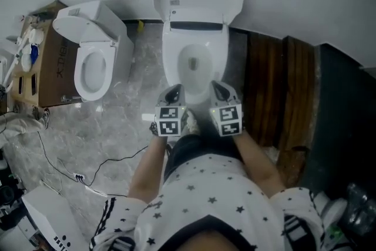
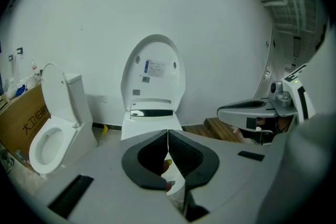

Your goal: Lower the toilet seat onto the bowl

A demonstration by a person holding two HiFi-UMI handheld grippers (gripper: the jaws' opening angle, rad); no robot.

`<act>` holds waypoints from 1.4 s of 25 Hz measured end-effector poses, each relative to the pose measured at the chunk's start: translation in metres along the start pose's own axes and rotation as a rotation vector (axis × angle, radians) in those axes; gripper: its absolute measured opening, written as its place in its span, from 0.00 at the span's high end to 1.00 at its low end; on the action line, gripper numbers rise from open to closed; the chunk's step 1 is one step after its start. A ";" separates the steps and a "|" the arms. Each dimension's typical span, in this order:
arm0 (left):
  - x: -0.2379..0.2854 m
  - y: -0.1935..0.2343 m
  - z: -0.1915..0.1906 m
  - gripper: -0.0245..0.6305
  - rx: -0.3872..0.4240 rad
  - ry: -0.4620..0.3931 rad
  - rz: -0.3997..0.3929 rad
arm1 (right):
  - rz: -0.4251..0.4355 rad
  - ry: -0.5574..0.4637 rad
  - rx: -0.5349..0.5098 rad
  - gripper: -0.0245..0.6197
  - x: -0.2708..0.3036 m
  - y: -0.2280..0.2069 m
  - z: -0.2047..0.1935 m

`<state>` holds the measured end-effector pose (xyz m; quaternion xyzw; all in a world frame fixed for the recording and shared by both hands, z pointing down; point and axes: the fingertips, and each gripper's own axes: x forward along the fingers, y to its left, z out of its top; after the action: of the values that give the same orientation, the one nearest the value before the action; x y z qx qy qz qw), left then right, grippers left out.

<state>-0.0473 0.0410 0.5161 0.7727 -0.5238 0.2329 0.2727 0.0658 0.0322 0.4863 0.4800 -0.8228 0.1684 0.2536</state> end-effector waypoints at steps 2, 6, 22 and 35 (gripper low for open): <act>-0.007 -0.006 0.010 0.96 0.019 -0.016 0.003 | 0.005 -0.024 -0.006 0.95 -0.008 -0.003 0.011; -0.023 -0.013 0.033 0.96 0.046 -0.057 0.010 | 0.016 -0.054 0.002 0.95 -0.026 -0.009 0.031; -0.077 -0.045 0.063 0.96 0.113 -0.098 -0.007 | 0.046 -0.182 0.033 0.95 -0.091 -0.013 0.073; -0.087 -0.056 0.079 0.96 0.097 -0.125 -0.027 | 0.105 -0.198 0.039 0.95 -0.106 -0.004 0.085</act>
<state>-0.0190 0.0646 0.3915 0.8049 -0.5175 0.2056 0.2049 0.0909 0.0610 0.3562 0.4552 -0.8644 0.1493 0.1524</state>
